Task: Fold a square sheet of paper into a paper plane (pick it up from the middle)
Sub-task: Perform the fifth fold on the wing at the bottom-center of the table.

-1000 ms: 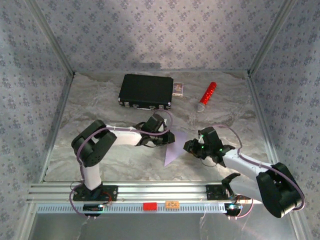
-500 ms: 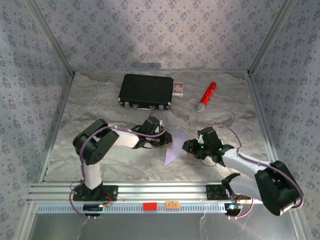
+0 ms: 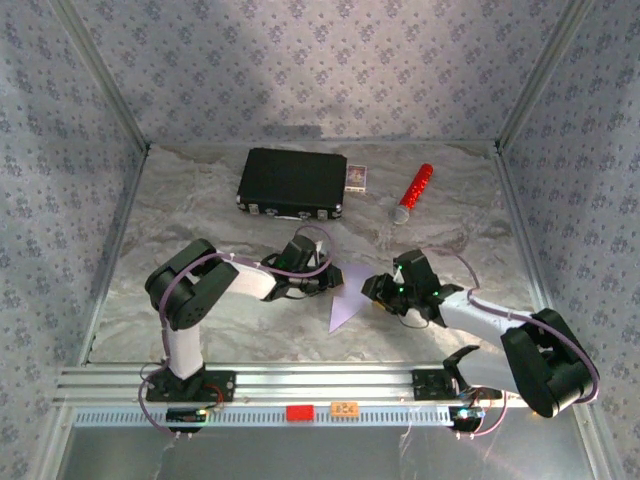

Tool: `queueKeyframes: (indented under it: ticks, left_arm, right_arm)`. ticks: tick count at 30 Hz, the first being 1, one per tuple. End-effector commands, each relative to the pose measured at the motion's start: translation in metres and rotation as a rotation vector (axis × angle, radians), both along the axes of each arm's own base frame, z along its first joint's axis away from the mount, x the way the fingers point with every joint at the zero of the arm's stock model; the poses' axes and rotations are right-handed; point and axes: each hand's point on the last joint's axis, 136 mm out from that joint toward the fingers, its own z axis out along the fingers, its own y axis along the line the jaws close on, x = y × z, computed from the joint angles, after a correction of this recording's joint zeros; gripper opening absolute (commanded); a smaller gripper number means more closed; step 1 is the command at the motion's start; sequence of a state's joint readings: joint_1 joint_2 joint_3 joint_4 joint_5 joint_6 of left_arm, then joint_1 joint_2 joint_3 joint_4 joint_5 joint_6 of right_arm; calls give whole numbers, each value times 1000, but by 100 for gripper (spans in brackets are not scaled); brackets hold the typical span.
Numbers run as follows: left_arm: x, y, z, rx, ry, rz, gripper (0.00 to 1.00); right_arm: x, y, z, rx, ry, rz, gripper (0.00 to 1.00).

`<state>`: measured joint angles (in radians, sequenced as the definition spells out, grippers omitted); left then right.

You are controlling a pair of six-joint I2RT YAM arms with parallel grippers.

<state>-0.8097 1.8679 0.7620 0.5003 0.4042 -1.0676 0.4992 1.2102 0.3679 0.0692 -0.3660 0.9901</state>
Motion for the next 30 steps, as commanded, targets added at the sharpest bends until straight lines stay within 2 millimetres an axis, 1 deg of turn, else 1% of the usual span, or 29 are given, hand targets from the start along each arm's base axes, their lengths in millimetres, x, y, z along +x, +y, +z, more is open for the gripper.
queueKeyframes:
  ticks: [1, 3, 7, 10, 18, 24, 30]
  left_arm:
    - [-17, 23, -32, 109, 93, 13, 9]
    - [-17, 22, -32, 108, 91, 11, 9]
    - [-16, 22, -31, 106, 90, 11, 9]
    - [-15, 21, -30, 105, 88, 11, 9]
    - [-15, 21, -29, 104, 83, 7, 9]
    - [-15, 20, -29, 104, 86, 7, 9]
    - [-15, 20, -30, 104, 87, 8, 9]
  right_arm:
    - [12, -6, 7, -57, -25, -10, 46]
    - [18, -12, 7, -89, -32, -21, 47]
    - [28, -11, 8, -62, -22, -16, 46]
    - [30, -10, 5, -61, -12, -12, 46]
    - [30, 1, -4, 2, 7, 10, 45]
    - [26, 3, -12, -11, 32, 23, 43]
    - [23, 8, -11, 1, 32, 35, 42]
